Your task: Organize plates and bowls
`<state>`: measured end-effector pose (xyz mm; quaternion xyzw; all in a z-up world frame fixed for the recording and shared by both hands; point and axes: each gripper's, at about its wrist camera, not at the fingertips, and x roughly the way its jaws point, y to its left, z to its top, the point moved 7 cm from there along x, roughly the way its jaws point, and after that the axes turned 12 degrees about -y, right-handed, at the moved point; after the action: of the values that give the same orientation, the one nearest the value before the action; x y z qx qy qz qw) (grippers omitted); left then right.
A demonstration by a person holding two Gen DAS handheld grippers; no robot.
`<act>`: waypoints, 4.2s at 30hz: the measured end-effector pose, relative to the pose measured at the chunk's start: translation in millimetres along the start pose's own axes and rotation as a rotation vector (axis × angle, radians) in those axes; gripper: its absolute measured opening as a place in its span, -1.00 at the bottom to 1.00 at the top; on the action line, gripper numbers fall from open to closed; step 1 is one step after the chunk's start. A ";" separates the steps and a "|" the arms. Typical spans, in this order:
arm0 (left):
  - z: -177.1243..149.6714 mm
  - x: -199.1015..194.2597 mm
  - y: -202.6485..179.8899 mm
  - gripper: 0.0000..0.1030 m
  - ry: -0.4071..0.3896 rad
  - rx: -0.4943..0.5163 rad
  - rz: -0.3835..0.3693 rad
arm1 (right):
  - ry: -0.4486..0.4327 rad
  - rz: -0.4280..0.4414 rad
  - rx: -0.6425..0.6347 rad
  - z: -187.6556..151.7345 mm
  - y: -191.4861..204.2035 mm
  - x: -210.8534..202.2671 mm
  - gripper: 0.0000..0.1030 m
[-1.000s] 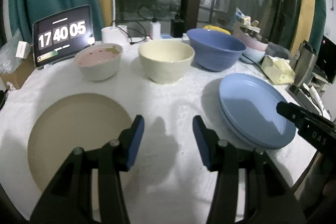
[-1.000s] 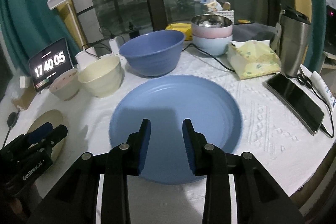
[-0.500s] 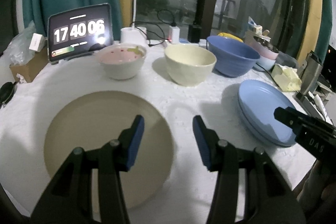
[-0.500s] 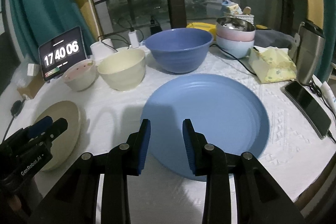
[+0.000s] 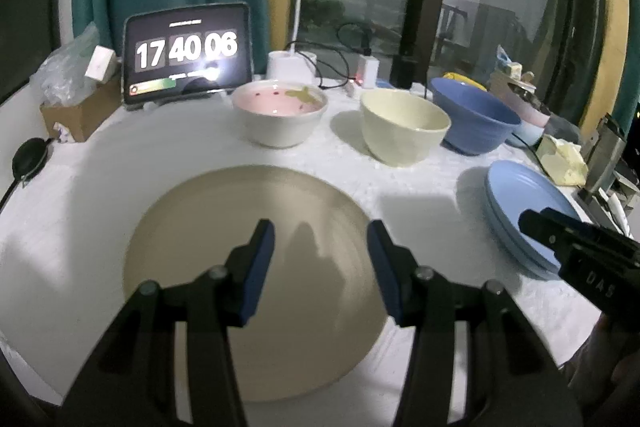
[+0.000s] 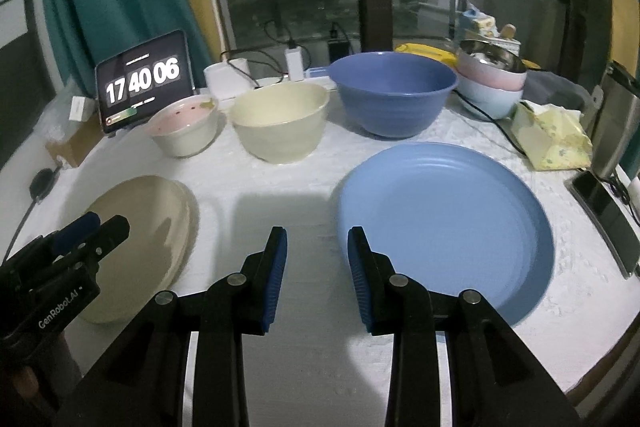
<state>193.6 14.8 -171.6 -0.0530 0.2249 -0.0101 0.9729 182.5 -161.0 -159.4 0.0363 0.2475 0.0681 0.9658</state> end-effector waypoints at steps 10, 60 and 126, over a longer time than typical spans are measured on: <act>-0.6 -4.9 34.2 -0.03 -0.016 -0.021 0.058 | 0.019 0.034 -0.043 -2.1 33.8 9.3 -0.35; -35.4 25.6 119.9 -0.03 0.150 -0.050 0.203 | 0.206 0.172 -0.127 -42.4 115.4 80.1 -0.35; 5.3 -8.4 -17.5 -0.21 0.026 0.091 0.023 | -0.020 0.084 0.008 1.4 1.3 0.1 -0.50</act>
<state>188.4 -1.7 -161.3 -0.0059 0.2373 -0.0097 0.9714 183.1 -159.7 -158.1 0.0511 0.2363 0.1075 0.9644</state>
